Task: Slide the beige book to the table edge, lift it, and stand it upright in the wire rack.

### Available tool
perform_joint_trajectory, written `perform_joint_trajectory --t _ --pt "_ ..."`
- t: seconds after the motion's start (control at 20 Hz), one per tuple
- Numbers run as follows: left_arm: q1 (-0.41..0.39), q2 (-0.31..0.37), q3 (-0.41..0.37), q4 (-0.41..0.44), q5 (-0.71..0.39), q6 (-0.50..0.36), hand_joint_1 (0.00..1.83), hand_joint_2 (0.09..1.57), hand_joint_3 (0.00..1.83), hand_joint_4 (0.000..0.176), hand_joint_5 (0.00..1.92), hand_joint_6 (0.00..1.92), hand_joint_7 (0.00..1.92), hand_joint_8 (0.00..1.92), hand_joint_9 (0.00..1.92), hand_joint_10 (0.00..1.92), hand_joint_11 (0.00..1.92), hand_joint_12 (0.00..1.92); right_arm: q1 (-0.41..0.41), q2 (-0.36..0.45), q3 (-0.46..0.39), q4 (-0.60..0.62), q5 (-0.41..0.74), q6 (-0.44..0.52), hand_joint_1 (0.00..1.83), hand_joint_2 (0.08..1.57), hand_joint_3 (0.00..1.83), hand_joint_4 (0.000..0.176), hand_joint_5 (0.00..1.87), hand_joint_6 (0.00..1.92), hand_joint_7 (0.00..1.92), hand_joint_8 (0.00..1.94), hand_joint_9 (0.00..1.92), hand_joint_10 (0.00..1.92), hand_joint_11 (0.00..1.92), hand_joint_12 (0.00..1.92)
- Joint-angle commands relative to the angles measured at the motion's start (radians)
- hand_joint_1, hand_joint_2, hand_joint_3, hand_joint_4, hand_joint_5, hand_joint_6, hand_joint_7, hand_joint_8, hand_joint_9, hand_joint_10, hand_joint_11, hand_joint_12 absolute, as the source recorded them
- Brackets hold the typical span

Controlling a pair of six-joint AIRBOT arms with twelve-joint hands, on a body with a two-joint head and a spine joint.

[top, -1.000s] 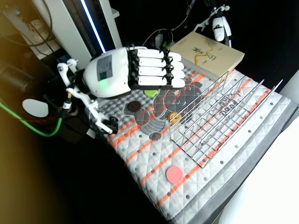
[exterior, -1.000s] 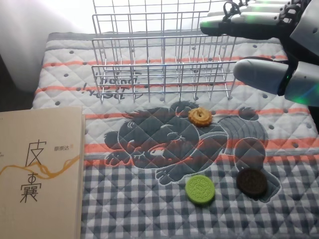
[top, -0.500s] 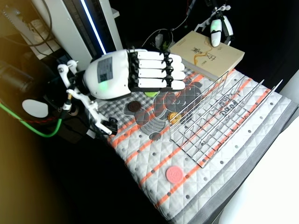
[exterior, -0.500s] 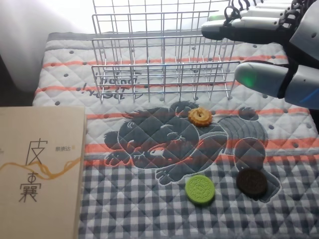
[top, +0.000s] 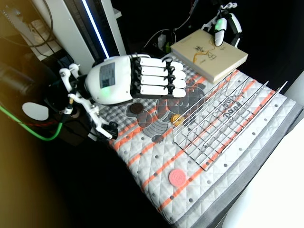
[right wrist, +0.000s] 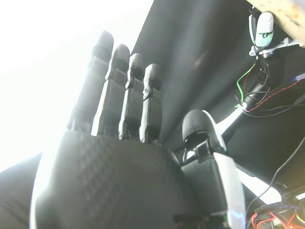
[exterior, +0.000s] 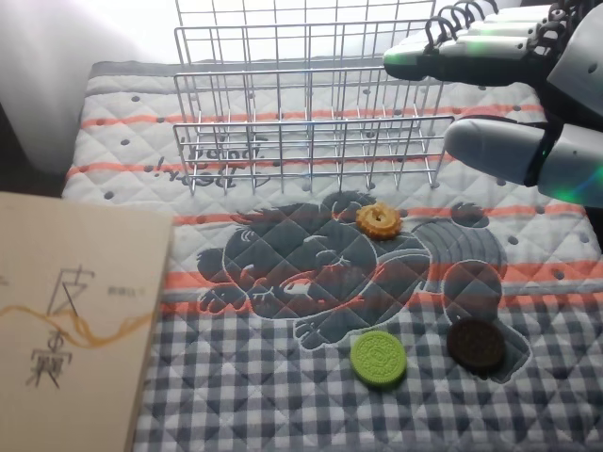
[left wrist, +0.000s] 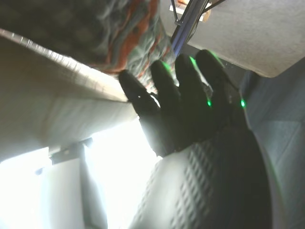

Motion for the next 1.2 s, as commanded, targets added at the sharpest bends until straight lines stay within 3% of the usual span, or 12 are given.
perform_joint_trajectory --t 0.0,0.05,0.1,0.2,0.35,0.4,0.45,0.55,0.75,1.05,1.1,1.15 --pt "-0.001 0.007 0.014 -0.056 -0.118 0.005 1.23 1.16 0.00 0.000 1.01 1.03 0.76 1.16 0.90 0.12 0.28 1.48 0.005 0.001 0.000 0.032 0.117 0.000 0.00 1.43 0.00 0.000 0.51 0.00 0.55 0.00 0.55 0.00 0.57 0.00" --pt "0.000 0.007 0.013 -0.079 -0.138 0.007 1.23 1.18 0.00 0.000 0.98 0.86 0.73 1.48 0.74 1.04 0.43 1.77 0.005 0.002 0.000 0.033 0.117 0.000 0.00 1.42 0.00 0.000 0.51 0.00 0.56 0.00 0.56 0.01 0.58 0.01" --pt "0.000 0.007 0.012 -0.107 -0.166 0.009 1.34 1.16 0.00 0.000 0.91 0.96 0.87 1.21 0.79 1.31 0.55 1.52 0.004 0.003 -0.001 0.033 0.117 0.000 0.00 1.42 0.00 0.000 0.51 0.00 0.55 0.00 0.56 0.01 0.59 0.01" --pt "0.000 0.006 0.009 -0.154 -0.222 0.010 1.38 1.11 0.00 0.000 0.96 0.93 1.01 0.94 0.87 1.26 0.67 1.30 0.003 0.004 -0.002 0.035 0.117 0.000 0.00 1.42 0.00 0.000 0.50 0.00 0.54 0.00 0.55 0.00 0.58 0.00" --pt "0.000 0.000 0.002 -0.217 -0.306 0.020 1.49 1.11 0.00 0.000 0.87 1.15 1.08 0.77 0.97 1.00 0.70 1.51 0.003 0.003 -0.002 0.037 0.116 0.000 0.00 1.42 0.00 0.000 0.51 0.00 0.55 0.00 0.56 0.00 0.59 0.01" --pt "-0.001 -0.003 0.001 -0.233 -0.334 0.019 1.39 1.09 0.00 0.000 0.85 1.09 1.10 0.65 1.07 1.06 1.10 1.04 0.003 0.001 -0.002 0.038 0.114 0.000 0.00 1.43 0.00 0.000 0.50 0.00 0.54 0.00 0.55 0.00 0.59 0.00" --pt "-0.004 -0.005 0.000 -0.246 -0.357 0.016 1.28 1.09 0.00 0.000 0.92 1.05 1.15 0.71 1.20 0.69 1.16 1.00 0.003 0.000 -0.001 0.039 0.113 0.000 0.00 1.43 0.00 0.000 0.49 0.00 0.54 0.00 0.55 0.00 0.60 0.01" --pt "-0.014 -0.010 0.001 -0.265 -0.401 0.003 1.27 1.06 0.00 0.000 1.00 0.91 1.21 0.68 1.35 0.42 1.18 0.99 0.003 -0.004 0.002 0.040 0.112 0.000 0.00 1.43 0.00 0.000 0.49 0.00 0.54 0.00 0.55 0.00 0.60 0.01" --pt "-0.106 -0.032 0.014 -0.235 -0.434 0.019 1.27 1.09 0.00 0.000 0.95 0.94 1.13 0.89 1.35 0.43 1.12 1.07 -0.002 -0.001 0.001 0.048 0.112 0.000 0.00 1.42 0.00 0.000 0.50 0.00 0.54 0.00 0.56 0.00 0.60 0.01" --pt "-0.249 -0.061 0.035 -0.139 -0.476 0.041 1.27 1.07 0.00 0.000 1.00 0.87 1.18 0.80 1.31 0.51 1.08 1.12 -0.009 0.000 0.001 0.055 0.112 0.000 0.00 1.43 0.00 0.000 0.51 0.01 0.55 0.00 0.54 0.00 0.59 0.00" --pt "-0.262 -0.061 0.036 -0.131 -0.490 0.041 1.28 1.09 0.00 0.000 0.95 0.95 1.11 0.88 1.16 0.83 1.04 1.11 -0.010 0.001 0.001 0.056 0.112 0.000 0.00 1.44 0.01 0.000 0.50 0.00 0.54 0.00 0.54 0.00 0.58 0.00" --pt "-0.274 -0.060 0.037 -0.124 -0.505 0.040 1.26 1.09 0.00 0.000 0.97 0.93 1.14 0.85 1.21 0.71 1.05 1.07 -0.012 0.001 0.001 0.057 0.112 0.000 0.00 1.44 0.00 0.000 0.50 0.00 0.54 0.00 0.55 0.00 0.60 0.01"
